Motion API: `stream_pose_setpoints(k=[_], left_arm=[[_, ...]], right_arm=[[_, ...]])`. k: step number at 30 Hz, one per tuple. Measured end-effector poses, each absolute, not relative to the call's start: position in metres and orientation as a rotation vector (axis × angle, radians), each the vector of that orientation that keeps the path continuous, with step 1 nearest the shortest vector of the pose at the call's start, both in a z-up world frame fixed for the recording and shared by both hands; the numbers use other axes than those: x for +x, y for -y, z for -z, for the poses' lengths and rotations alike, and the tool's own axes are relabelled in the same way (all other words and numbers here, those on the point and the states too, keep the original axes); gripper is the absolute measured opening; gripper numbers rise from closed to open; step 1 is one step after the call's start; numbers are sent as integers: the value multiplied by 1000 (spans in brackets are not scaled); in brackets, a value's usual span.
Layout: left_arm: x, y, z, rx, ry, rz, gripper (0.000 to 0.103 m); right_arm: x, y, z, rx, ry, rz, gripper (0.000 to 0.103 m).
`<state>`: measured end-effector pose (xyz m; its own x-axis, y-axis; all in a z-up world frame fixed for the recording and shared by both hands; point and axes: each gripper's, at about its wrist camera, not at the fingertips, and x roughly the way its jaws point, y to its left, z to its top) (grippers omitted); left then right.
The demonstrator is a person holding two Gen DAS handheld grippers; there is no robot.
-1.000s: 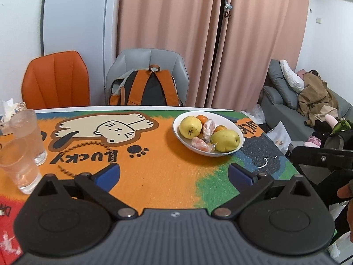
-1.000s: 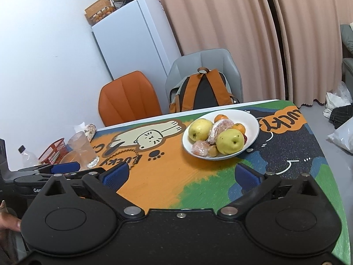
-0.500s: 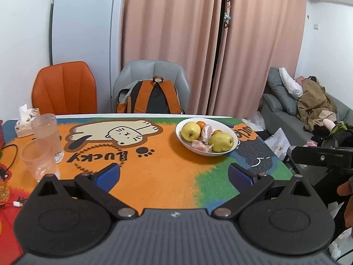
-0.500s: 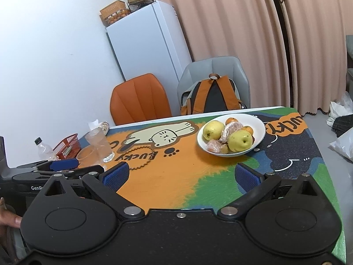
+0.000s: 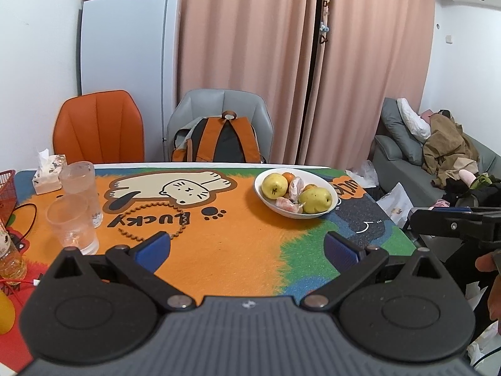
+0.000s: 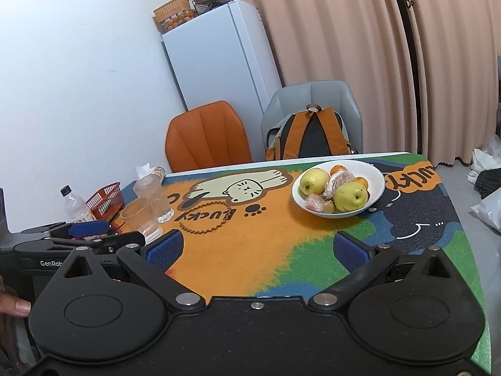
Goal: Organize fruits
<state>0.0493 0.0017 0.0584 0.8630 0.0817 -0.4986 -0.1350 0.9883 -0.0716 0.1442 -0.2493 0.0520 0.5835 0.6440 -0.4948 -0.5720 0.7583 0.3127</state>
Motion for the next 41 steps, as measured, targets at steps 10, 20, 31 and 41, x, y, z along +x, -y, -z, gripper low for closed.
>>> stream_pose_setpoints(k=[10,20,31,41], left_arm=[[46,-2,-60,-110,-521,-118,103],[46,-3,-59,-112,-518,-120,103],[46,-3,-60,-119,-521,-118,103],[46,-5,-60,-121,-512,-115,103]], right_arm=[[143,248,-52,116,-622,-712,103],[141,248,-54,112,-615,-711,103],[140,249,-56,109,-614,-711,103],[141,249,-57,107,-615,-710,103]])
